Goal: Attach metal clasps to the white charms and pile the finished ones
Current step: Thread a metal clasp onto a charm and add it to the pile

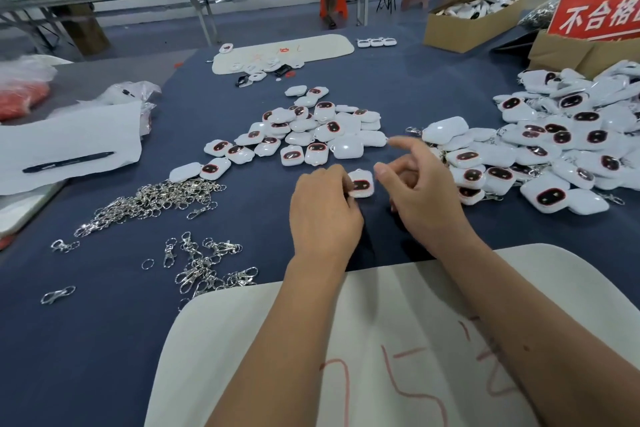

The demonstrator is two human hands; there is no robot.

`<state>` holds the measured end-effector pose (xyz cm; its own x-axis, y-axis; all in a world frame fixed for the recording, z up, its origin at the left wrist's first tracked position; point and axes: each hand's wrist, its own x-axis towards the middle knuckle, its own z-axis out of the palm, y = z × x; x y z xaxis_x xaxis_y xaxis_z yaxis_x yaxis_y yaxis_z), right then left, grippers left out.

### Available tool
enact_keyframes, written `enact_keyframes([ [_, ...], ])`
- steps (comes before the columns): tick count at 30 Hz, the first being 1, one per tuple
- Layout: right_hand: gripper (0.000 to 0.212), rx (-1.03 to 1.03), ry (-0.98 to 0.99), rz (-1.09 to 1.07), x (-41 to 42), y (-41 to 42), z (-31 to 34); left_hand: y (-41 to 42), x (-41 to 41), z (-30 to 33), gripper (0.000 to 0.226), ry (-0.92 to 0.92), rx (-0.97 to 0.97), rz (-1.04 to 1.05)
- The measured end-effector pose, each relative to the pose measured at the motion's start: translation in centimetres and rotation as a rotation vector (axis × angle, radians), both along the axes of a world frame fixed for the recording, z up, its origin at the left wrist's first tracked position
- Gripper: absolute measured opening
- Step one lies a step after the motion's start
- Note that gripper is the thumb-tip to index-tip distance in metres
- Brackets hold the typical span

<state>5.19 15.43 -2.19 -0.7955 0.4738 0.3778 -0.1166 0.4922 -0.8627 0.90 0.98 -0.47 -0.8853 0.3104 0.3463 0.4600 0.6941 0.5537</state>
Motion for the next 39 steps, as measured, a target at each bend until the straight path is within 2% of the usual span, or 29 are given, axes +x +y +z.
enact_keyframes([
  [3,0.01,0.321,0.0,0.046,0.4,-0.9,0.3,-1.2,-0.9,0.5,0.023,-0.121,0.08,-0.056],
  [5,0.007,0.459,-0.006,0.1,0.5,-1.8,0.6,-2.4,-1.8,0.9,0.027,-0.151,0.172,-0.012],
  [7,0.014,0.564,-0.032,0.215,0.4,-3.1,0.9,-3.7,-2.9,1.4,0.028,-0.114,0.252,0.075],
  [11,0.018,0.618,-0.162,0.56,-0.6,-7.3,1.3,-5.3,-3.9,2.0,0.029,-0.041,0.424,0.23],
  [14,0.025,0.578,-0.265,0.633,-1.4,-9.7,1.5,-5.5,-4.0,2.0,0.026,-0.042,0.533,0.33],
  [18,0.029,0.555,-0.353,0.599,-1.8,-10.5,1.9,-5.4,-3.9,2.0,0.024,0.03,0.578,0.393],
  [22,0.023,0.504,-0.463,0.525,-1.9,-11.9,2.2,-5.6,-3.7,2.3,0.022,0.103,0.626,0.404],
  [25,0.013,0.559,-0.496,0.473,-1.9,-13.2,2.2,-6.1,-3.9,2.5,0.021,0.146,0.694,0.467],
  [26,0.017,0.567,-0.505,0.466,-2.0,-13.4,2.1,-6.3,-3.9,2.5,0.021,0.14,0.711,0.49],
  [29,0.022,0.569,-0.539,0.495,-2.0,-13.2,2.2,-6.3,-3.9,2.3,0.023,0.076,0.739,0.485],
  [32,0.012,0.582,-0.561,0.506,-2.1,-12.2,2.7,-6.4,-4.2,1.9,0.026,-0.046,0.729,0.433],
  [36,0.02,0.539,-0.493,0.361,-2.0,-8.7,2.8,-6.5,-4.4,1.0,0.024,-0.239,0.667,0.29],
  [39,0.015,0.508,-0.388,0.247,-1.3,-6.0,2.5,-6.1,-4.4,0.6,0.016,-0.312,0.575,0.191],
])
